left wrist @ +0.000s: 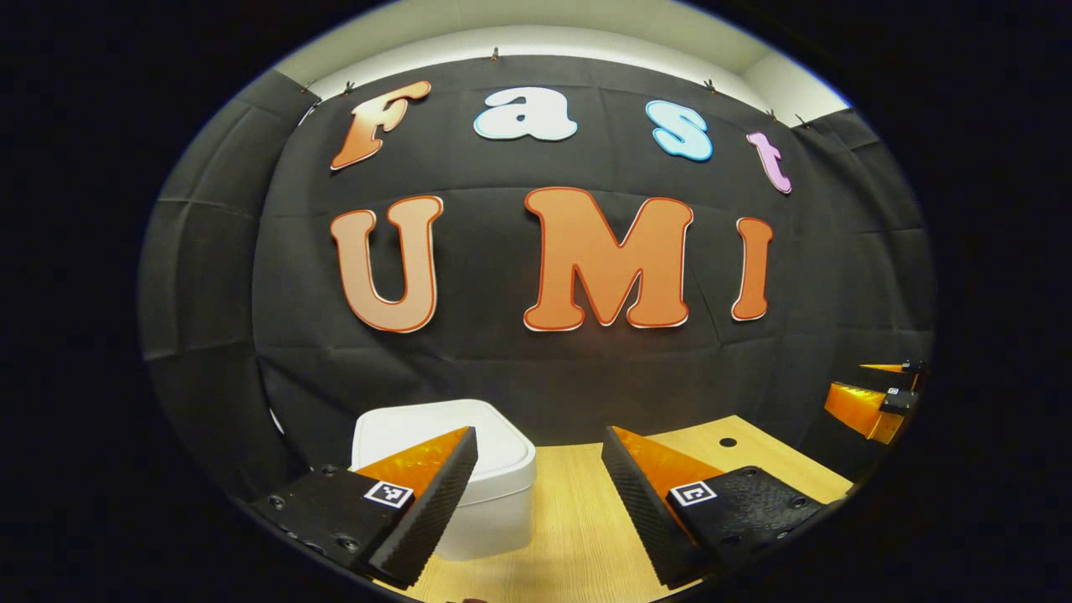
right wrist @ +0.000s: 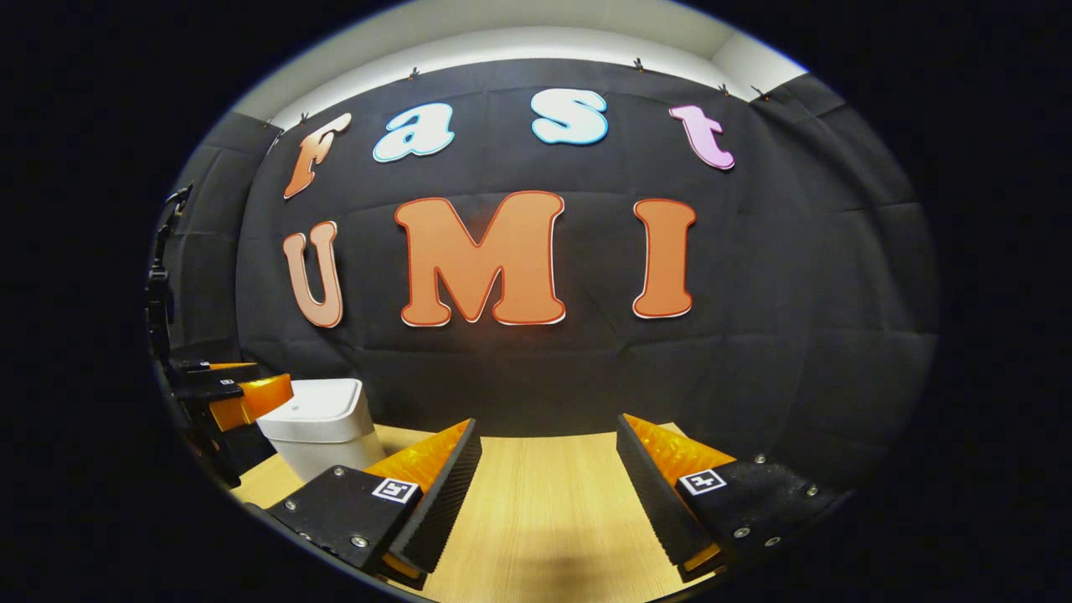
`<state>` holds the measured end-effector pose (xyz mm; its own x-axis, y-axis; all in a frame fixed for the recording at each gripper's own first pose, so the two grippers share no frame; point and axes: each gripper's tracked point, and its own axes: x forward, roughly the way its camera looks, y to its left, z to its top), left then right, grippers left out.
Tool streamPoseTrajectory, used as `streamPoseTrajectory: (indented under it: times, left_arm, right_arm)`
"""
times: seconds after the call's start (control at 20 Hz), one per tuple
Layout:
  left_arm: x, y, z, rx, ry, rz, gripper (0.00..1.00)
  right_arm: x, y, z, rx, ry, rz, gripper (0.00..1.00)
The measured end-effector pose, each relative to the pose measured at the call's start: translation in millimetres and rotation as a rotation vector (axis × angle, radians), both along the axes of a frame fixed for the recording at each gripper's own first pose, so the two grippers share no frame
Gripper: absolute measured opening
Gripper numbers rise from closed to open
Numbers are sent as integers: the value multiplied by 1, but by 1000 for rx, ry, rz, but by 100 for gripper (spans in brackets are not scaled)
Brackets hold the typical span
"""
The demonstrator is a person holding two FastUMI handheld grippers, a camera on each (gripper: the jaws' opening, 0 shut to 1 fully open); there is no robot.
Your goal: Press the lid of the desktop garbage bin to open it, pick up the crumpled paper on the desktop and throw it into the bin, then pick up the pop can on the desktop and drop it into the bin, and finally close the garbage bin lid.
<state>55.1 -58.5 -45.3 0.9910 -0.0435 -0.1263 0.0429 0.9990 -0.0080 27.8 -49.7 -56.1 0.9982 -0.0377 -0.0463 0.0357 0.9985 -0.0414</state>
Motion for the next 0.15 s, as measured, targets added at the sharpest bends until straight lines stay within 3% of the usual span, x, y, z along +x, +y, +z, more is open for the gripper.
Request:
streamPoseTrajectory:
  times: [0.1,0.15]
  left_arm:
    - [-6,-7,-10,-33,6,-5,95]
    - [-8,-10,-14,-47,8,-11,95]
  right_arm:
    - [-6,3,-11,-13,-3,7,100]
    - [-7,4,-16,-19,0,8,97]
